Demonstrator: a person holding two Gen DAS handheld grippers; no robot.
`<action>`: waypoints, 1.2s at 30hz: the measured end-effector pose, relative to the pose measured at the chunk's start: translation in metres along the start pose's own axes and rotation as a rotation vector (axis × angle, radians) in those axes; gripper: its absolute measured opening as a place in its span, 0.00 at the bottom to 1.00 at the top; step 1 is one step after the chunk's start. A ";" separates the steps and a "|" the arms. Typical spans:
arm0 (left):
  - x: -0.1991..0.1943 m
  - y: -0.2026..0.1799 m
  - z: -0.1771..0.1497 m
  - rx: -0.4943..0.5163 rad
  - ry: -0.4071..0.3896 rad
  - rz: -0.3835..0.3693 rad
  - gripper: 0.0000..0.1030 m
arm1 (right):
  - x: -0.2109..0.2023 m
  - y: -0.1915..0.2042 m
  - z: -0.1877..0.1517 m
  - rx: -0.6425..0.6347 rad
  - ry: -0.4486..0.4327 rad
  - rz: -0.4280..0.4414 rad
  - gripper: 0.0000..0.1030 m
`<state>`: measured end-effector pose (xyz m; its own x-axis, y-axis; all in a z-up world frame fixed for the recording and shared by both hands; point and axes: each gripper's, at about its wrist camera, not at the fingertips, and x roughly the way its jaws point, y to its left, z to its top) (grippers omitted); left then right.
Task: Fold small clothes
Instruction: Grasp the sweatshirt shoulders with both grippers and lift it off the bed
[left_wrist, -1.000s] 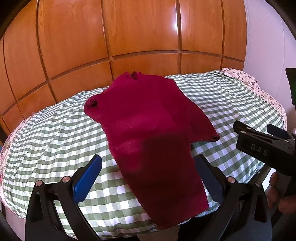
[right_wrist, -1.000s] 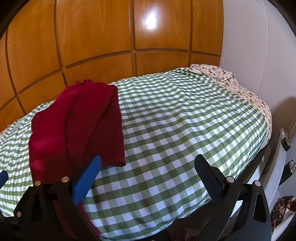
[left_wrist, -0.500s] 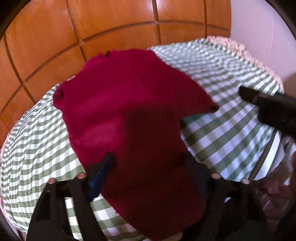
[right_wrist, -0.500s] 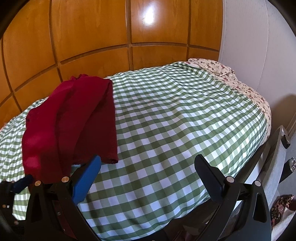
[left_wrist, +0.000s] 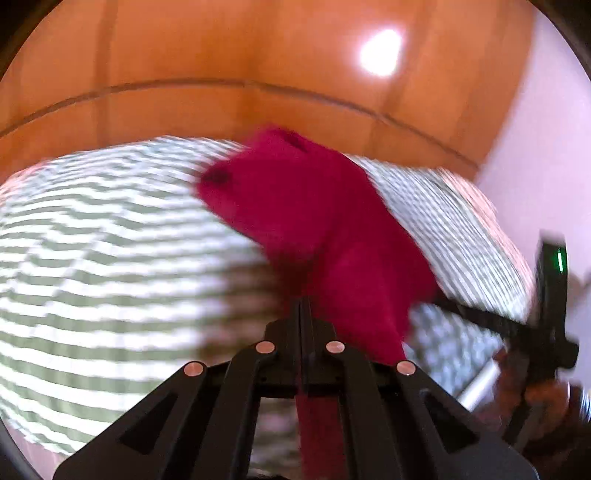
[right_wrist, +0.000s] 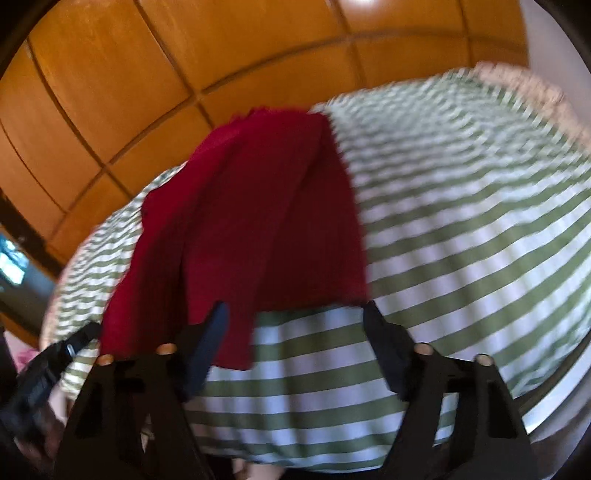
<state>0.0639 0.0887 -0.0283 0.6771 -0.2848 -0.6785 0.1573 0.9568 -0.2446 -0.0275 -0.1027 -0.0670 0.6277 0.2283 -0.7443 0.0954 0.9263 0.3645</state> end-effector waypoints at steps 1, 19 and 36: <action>-0.004 0.014 0.006 -0.037 -0.016 0.022 0.00 | 0.005 0.001 0.000 0.012 0.016 0.019 0.64; -0.022 0.228 0.176 -0.361 -0.246 0.685 0.00 | -0.024 0.009 0.116 -0.098 -0.140 0.030 0.07; 0.054 0.155 0.091 -0.353 0.001 0.113 0.47 | 0.001 -0.125 0.284 0.101 -0.309 -0.453 0.86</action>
<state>0.1898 0.2266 -0.0397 0.6755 -0.1783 -0.7154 -0.1766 0.9030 -0.3918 0.1803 -0.3036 0.0457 0.7026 -0.2989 -0.6457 0.4728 0.8743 0.1097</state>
